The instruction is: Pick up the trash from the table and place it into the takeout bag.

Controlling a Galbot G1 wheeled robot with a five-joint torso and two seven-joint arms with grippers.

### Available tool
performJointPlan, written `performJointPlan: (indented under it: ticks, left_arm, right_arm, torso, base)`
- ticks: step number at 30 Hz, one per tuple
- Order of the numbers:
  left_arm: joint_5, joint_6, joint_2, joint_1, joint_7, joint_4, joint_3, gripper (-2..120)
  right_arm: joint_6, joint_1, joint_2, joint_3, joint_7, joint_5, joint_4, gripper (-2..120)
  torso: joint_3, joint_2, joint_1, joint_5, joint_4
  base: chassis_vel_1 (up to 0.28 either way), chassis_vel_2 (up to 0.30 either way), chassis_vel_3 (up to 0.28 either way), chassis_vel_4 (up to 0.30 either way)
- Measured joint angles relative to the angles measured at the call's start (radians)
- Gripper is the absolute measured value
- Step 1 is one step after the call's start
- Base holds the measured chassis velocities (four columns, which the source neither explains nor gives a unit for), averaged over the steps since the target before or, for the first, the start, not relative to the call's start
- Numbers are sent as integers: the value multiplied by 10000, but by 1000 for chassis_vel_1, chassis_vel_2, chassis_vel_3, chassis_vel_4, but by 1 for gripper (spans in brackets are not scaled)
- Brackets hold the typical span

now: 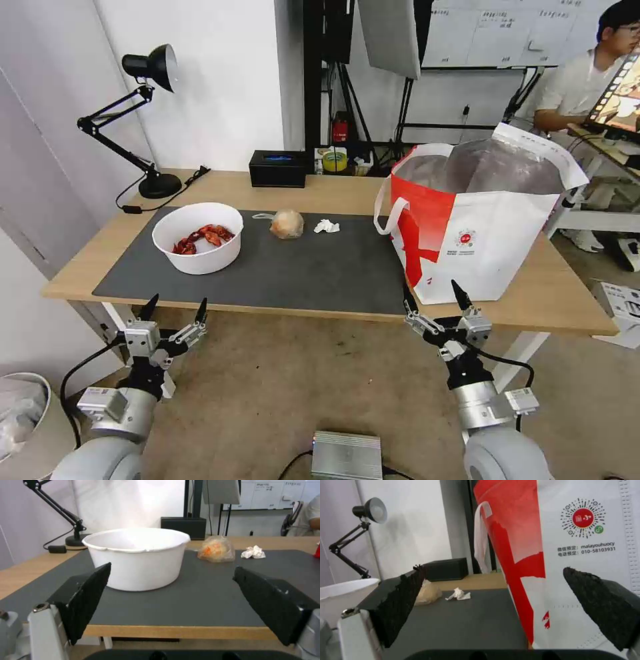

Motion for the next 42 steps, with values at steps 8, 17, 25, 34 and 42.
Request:
performJointPlan:
  ticks: [8,17,25,34,42]
  left_arm:
    - [-42,0,-3,16,7,-10,17,100]
    - [-33,0,-45,110,8,-108,-109,100]
    - [237,31,-422,329,-36,-231,-417,100]
    - [1110,328,-792,858,-53,-347,-981,100]
    - [1169,282,-967,1079,-53,-423,-1236,100]
  right_arm:
    - [0,-57,24,-14,38,-41,13,100]
    - [-9,-65,-16,-136,-160,92,59,100]
    - [-43,450,-132,-849,-432,341,-313,100]
    - [-461,2521,-837,-1892,-303,1567,-1071,100]
    - [-1029,5036,-967,-3446,257,2032,-2052,100]
  torso:
    - [0,0,0,0,-1]
    - [0,0,1,0,-1]
    - [0,0,1,1,-1]
    - [1,-1,1,0,0]
    - [1,-1,2,-1,0]
  base:
    - [0,0,0,0]
    - [0,0,0,0]
    - [0,0,0,0]
    - [0,0,0,0]
    - [0,0,0,0]
